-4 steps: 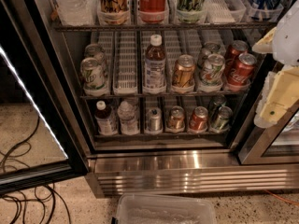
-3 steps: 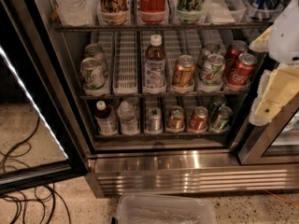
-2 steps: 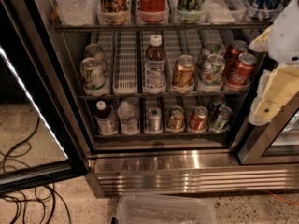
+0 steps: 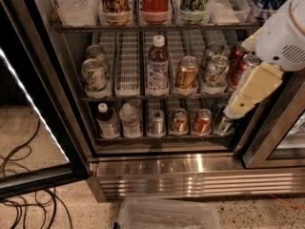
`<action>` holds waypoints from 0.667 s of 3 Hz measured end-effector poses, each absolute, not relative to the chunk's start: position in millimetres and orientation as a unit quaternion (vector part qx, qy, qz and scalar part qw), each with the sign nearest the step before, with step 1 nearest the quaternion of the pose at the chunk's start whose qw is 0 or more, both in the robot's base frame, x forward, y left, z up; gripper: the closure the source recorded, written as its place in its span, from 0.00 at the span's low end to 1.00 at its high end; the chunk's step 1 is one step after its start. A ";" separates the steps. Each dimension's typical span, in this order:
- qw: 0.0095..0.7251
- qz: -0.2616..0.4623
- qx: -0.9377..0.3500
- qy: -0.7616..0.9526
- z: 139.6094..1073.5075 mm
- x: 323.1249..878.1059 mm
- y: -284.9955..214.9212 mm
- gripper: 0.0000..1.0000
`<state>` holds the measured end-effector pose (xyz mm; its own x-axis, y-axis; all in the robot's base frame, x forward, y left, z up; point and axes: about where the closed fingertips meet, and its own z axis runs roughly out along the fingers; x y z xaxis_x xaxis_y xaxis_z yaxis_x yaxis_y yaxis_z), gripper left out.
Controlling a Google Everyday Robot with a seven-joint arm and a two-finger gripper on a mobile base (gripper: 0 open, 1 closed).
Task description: Pick water bottle from top shelf of fridge
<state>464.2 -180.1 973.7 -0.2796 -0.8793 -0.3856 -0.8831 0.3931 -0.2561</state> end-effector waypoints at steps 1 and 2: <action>0.321 0.061 -0.502 0.801 976.8 489.3 -147.3 0.00; 0.362 0.054 -0.490 0.791 994.4 504.4 -141.0 0.00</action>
Offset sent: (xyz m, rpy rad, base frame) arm 0.0181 0.0251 0.0008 0.1575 -0.0462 -0.0407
